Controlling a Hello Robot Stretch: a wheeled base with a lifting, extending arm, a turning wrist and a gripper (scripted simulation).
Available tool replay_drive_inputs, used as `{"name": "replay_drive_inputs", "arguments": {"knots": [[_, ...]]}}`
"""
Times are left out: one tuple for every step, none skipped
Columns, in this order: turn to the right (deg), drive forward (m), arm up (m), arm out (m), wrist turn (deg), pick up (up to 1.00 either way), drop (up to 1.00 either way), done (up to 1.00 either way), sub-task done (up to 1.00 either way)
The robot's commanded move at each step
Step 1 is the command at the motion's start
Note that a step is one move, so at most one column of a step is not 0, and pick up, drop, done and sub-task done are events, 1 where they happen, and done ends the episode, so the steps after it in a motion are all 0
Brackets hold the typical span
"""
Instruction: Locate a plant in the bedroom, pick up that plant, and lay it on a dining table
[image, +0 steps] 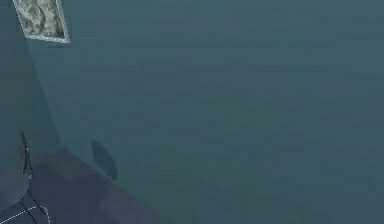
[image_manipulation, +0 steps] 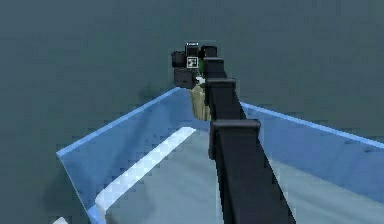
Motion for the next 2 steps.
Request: {"name": "replay_drive_inputs", "arguments": {"knots": [[45.0, 0.00, 0.00, 0.00, 0.0, 0.00, 0.00, 0.00, 0.00], [-45.0, 0.00, 0.00, 0.00, 0.0, 0.00, 0.00, 0.00, 0.00]]}}
